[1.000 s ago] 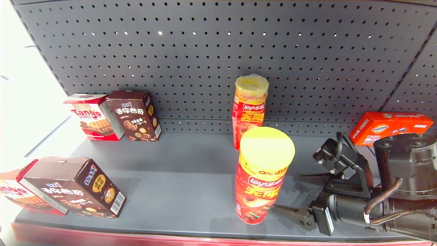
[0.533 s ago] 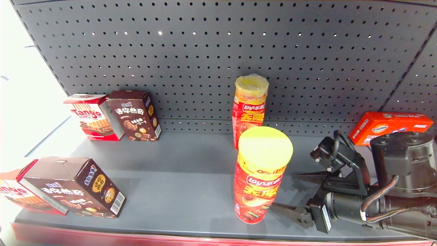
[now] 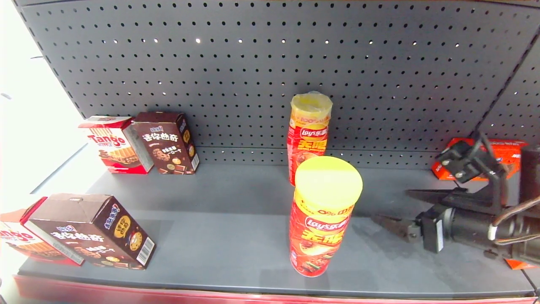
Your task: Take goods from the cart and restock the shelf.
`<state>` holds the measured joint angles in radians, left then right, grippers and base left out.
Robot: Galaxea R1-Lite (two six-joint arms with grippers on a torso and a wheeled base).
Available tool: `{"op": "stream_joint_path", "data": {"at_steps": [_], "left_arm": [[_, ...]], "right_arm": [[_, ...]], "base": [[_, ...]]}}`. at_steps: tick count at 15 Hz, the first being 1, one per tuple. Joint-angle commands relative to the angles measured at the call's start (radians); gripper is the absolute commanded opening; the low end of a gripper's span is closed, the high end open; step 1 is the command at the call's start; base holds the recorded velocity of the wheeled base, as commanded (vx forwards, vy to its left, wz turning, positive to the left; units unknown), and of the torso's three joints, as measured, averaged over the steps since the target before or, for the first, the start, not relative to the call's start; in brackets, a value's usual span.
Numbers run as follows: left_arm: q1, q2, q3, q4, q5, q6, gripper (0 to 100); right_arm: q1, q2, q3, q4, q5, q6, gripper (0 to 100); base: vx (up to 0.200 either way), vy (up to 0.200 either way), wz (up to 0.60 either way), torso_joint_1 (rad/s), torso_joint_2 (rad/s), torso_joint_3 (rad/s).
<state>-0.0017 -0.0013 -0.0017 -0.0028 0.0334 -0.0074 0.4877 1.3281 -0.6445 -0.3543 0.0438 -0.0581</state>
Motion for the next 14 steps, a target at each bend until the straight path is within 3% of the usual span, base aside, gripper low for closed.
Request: {"op": "stream_joint_path", "data": {"at_steps": [1, 4, 7, 11, 12, 13, 14], "left_arm": [[0.000, 0.001, 0.000, 0.000, 0.000, 0.000, 100], [0.000, 0.001, 0.002, 0.000, 0.000, 0.000, 100], [0.000, 0.001, 0.002, 0.000, -0.001, 0.003, 100], [0.000, 0.001, 0.002, 0.000, 0.000, 0.001, 100], [0.000, 0.001, 0.002, 0.000, 0.000, 0.003, 100], [0.000, 0.001, 0.002, -0.002, 0.002, 0.003, 100], [0.000, 0.001, 0.000, 0.000, -0.001, 0.004, 100]], "right_arm": [[-0.212, -0.250, 0.042, 0.001, 0.002, 0.003, 100], [-0.408, -0.581, 0.218, 0.009, -0.002, 0.012, 100], [-0.474, -0.886, 0.391, 0.078, -0.004, 0.003, 100], [-0.492, -1.216, 0.417, 0.439, -0.016, 0.006, 100], [-0.488, -1.328, 0.532, 0.491, -0.033, 0.006, 100], [-0.488, -1.328, 0.623, 0.339, -0.038, 0.006, 100], [-0.486, -1.328, 0.644, 0.337, -0.035, 0.006, 100]], "base": [[0.000, 0.000, 0.00, 0.000, 0.00, 0.000], [0.000, 0.000, 0.00, 0.000, 0.00, 0.000], [0.000, 0.000, 0.00, 0.000, 0.00, 0.000], [0.000, 0.000, 0.00, 0.000, 0.00, 0.000], [0.000, 0.000, 0.00, 0.000, 0.00, 0.000], [0.000, 0.000, 0.00, 0.000, 0.00, 0.000], [0.000, 0.000, 0.00, 0.000, 0.00, 0.000]]}}
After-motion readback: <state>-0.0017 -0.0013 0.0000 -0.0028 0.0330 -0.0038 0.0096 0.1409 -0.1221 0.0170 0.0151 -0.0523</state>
